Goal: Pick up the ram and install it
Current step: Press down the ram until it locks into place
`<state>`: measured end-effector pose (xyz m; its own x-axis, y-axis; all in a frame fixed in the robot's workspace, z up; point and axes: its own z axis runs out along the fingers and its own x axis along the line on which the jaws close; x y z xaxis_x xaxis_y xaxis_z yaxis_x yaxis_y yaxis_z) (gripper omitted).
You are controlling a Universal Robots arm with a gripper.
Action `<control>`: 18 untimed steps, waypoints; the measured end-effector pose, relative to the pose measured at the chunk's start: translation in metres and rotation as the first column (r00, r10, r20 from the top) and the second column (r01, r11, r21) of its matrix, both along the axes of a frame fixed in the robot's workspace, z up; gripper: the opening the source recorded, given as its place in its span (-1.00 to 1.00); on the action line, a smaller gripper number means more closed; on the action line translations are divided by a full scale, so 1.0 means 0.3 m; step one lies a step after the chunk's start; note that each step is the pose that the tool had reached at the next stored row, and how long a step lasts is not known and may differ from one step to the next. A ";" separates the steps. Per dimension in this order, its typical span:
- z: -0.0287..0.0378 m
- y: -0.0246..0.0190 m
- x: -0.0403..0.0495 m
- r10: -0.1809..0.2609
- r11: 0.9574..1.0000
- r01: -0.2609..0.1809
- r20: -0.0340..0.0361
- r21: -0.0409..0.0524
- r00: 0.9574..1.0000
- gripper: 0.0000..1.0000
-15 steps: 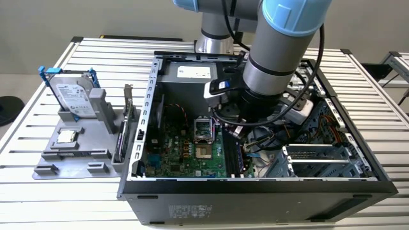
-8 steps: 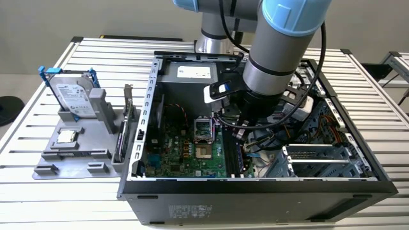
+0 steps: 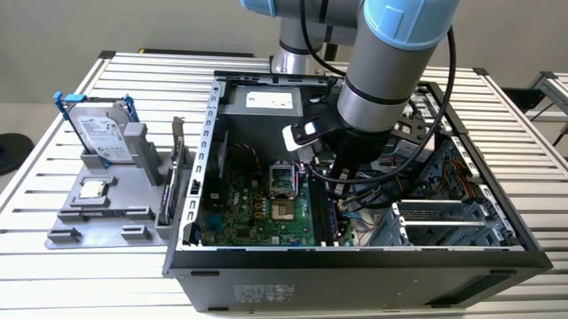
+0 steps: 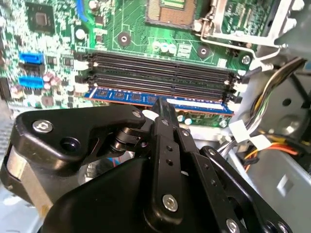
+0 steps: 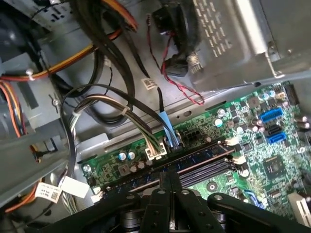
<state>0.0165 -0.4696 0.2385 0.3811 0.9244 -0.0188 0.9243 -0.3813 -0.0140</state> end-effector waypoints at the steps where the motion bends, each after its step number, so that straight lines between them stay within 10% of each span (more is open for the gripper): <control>1: 0.000 0.000 0.000 0.018 1.000 -0.018 0.000 0.000 1.000 -1.00; 9: 0.000 0.000 0.000 0.163 0.987 -0.163 0.000 0.000 0.987 -1.00; 15: 0.000 0.000 0.000 0.303 0.953 -0.303 0.000 0.000 0.953 -1.00; 18: 0.000 0.000 0.000 0.308 0.951 -0.308 0.000 0.000 0.951 -1.00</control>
